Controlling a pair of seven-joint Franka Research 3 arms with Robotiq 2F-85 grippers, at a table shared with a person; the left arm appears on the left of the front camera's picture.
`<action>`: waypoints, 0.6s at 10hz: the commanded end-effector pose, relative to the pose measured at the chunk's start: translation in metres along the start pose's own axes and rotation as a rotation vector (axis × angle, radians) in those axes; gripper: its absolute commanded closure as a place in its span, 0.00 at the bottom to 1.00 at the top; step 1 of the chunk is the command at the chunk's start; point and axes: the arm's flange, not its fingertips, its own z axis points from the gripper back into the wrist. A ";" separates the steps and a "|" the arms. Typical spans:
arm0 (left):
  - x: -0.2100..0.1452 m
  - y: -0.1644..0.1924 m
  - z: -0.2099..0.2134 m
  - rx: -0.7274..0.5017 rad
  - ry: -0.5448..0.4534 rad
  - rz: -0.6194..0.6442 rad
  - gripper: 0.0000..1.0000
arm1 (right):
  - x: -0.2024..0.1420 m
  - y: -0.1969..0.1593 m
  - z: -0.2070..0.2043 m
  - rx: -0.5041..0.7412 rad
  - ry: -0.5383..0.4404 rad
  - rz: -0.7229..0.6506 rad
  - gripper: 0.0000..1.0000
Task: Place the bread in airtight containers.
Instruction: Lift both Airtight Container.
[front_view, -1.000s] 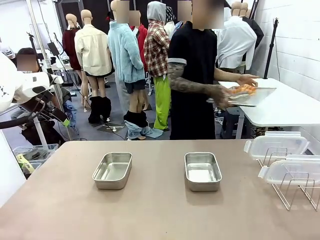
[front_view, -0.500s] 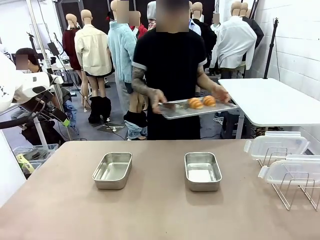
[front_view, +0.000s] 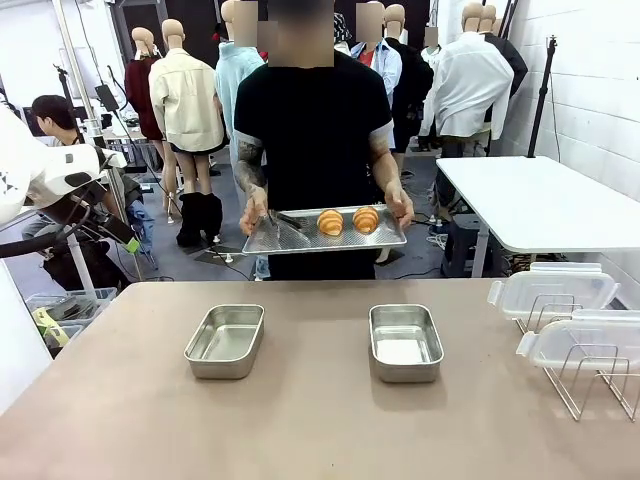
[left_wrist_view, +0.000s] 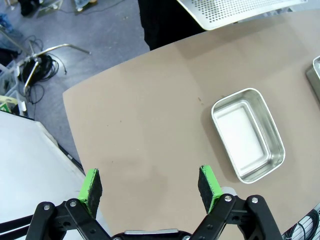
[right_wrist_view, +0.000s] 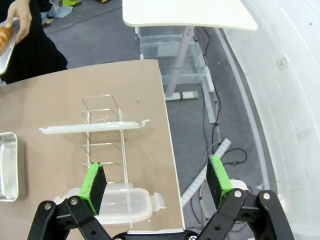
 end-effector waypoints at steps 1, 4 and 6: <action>-0.003 0.002 0.002 -0.003 -0.003 -0.007 0.00 | 0.000 0.001 -0.001 -0.004 0.004 -0.014 0.00; -0.003 0.002 0.002 -0.003 -0.003 -0.007 0.00 | 0.000 0.001 -0.001 -0.004 0.004 -0.014 0.00; -0.003 0.002 0.002 -0.003 -0.003 -0.007 0.00 | 0.000 0.001 -0.001 -0.004 0.004 -0.014 0.00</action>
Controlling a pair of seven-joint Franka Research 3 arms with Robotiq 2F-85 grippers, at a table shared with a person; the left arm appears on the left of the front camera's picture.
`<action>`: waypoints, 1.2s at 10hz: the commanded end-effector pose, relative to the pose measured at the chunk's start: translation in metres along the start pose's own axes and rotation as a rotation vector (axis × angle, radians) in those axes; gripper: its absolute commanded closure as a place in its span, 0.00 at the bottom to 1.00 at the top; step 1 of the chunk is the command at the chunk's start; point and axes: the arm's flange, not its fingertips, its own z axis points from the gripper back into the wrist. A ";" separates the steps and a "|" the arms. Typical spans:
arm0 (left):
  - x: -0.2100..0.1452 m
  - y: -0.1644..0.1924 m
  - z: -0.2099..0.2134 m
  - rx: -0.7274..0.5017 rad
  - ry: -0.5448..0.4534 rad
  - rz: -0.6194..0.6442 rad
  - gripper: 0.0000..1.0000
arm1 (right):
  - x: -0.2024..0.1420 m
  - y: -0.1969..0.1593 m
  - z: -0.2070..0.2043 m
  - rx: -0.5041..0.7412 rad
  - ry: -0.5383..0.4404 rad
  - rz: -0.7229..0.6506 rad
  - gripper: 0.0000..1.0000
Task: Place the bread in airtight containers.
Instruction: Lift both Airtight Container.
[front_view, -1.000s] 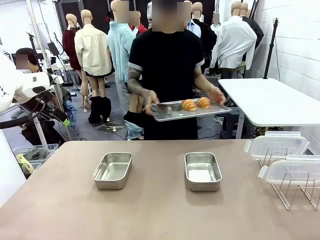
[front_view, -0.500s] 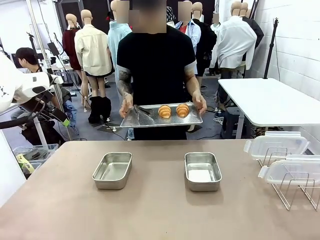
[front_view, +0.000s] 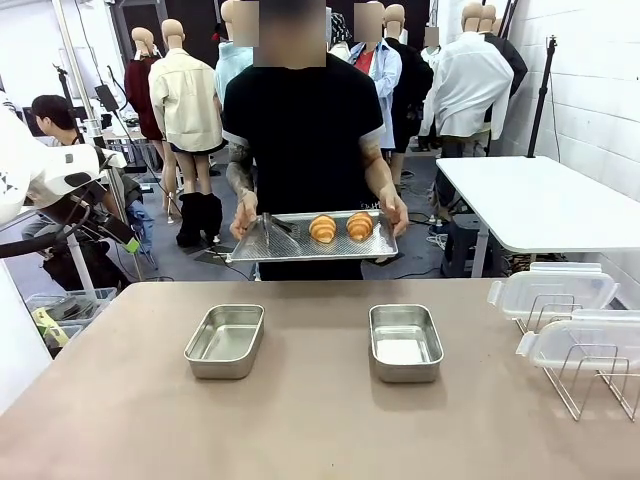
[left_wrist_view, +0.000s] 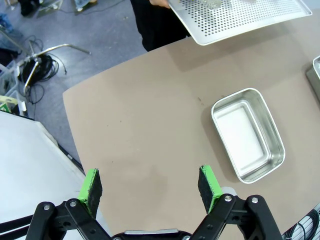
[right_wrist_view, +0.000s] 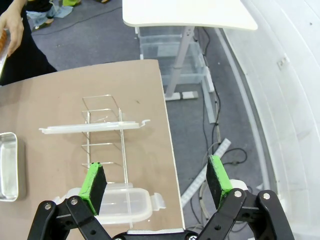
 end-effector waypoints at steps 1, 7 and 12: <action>-0.003 0.002 0.002 -0.003 -0.003 -0.007 0.00 | 0.000 0.001 -0.001 -0.004 0.004 -0.014 0.00; -0.003 0.002 0.002 -0.003 -0.003 -0.007 0.00 | 0.000 0.001 -0.001 -0.004 0.004 -0.014 0.00; 0.038 -0.084 0.015 -0.038 0.162 0.090 0.00 | 0.090 0.141 0.037 -0.033 0.165 0.145 0.00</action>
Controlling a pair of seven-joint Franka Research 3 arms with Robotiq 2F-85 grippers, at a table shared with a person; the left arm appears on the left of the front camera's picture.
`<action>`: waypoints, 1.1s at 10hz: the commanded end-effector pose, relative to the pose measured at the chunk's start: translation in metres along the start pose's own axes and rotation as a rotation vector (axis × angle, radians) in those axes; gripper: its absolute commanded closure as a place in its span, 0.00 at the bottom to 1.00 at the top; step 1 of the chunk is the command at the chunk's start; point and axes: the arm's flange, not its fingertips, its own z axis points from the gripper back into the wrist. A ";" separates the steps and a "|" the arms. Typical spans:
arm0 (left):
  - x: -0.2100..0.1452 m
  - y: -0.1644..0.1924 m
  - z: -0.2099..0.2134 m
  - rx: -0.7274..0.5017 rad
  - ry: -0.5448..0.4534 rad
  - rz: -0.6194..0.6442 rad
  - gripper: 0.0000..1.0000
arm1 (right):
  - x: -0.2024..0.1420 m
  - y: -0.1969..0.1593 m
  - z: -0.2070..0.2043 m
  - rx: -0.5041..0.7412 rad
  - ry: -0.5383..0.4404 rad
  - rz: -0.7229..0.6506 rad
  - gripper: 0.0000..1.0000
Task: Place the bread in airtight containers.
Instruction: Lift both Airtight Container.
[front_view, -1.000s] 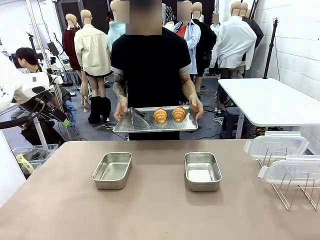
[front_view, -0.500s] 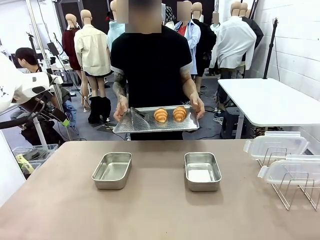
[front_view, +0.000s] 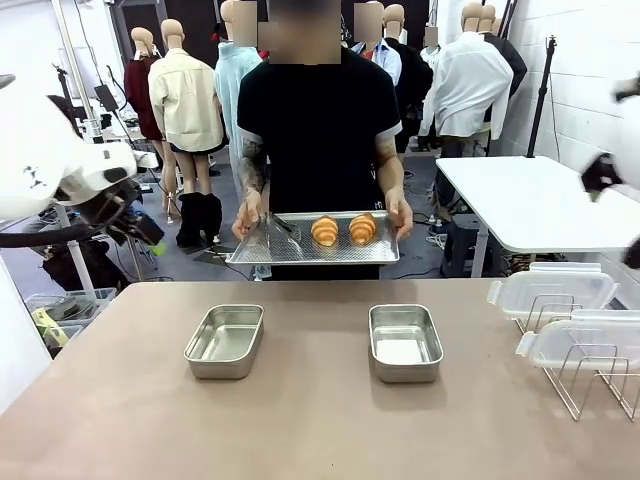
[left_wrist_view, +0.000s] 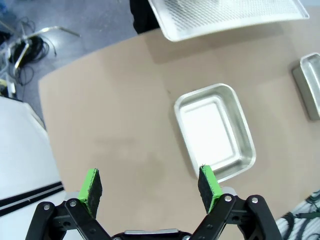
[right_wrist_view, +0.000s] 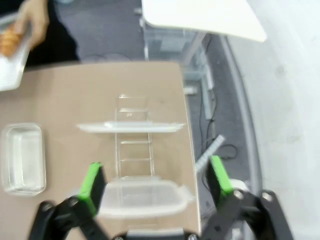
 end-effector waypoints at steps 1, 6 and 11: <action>0.015 -0.024 0.013 -0.031 0.118 0.051 0.00 | 0.054 0.039 0.010 0.067 0.153 0.026 0.00; 0.028 -0.034 -0.063 -0.098 0.270 0.299 0.00 | 0.076 0.160 -0.089 0.221 0.458 -0.065 0.00; 0.006 -0.038 -0.146 0.067 0.329 0.432 0.00 | 0.030 0.197 -0.163 0.172 0.487 -0.123 0.00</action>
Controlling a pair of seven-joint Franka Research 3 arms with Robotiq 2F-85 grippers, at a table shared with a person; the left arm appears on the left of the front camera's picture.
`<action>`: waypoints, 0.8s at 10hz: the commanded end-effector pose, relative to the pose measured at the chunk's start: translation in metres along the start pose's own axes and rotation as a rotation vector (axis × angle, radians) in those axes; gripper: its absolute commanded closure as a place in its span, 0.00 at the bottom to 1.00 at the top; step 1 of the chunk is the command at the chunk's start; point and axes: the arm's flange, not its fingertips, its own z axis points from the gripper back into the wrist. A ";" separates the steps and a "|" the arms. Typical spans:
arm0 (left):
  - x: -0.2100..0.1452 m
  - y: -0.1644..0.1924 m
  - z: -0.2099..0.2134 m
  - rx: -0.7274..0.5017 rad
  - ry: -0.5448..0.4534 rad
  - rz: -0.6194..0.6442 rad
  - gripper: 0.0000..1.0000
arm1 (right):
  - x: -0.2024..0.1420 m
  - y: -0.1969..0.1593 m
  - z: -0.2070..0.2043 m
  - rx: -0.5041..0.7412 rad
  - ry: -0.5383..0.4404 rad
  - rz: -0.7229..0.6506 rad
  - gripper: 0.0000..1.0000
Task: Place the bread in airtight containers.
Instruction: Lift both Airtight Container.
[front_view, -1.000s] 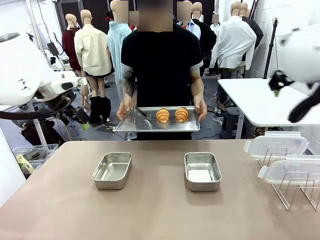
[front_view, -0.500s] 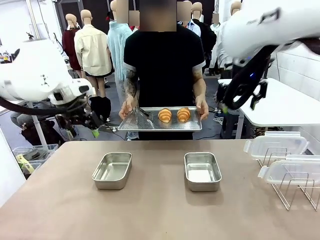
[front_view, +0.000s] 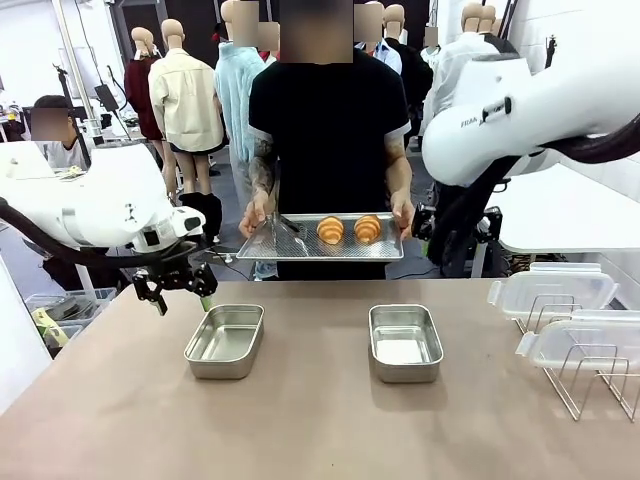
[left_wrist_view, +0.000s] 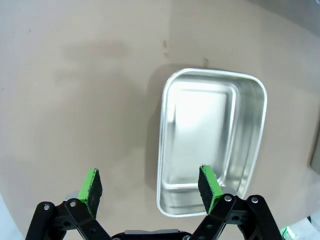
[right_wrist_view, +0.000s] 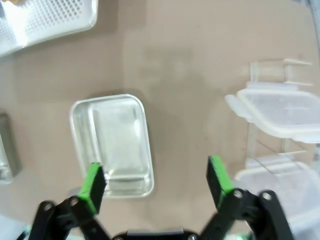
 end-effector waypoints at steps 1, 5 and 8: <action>-0.002 0.002 0.009 -0.027 0.013 -0.023 0.00 | 0.006 0.000 0.013 0.011 -0.015 -0.006 0.00; 0.005 0.000 -0.008 -0.036 0.036 -0.004 0.00 | 0.008 0.006 -0.016 -0.004 0.054 0.029 0.00; 0.007 0.001 -0.033 -0.010 0.068 0.016 0.00 | 0.005 0.017 -0.083 0.039 0.123 0.060 0.00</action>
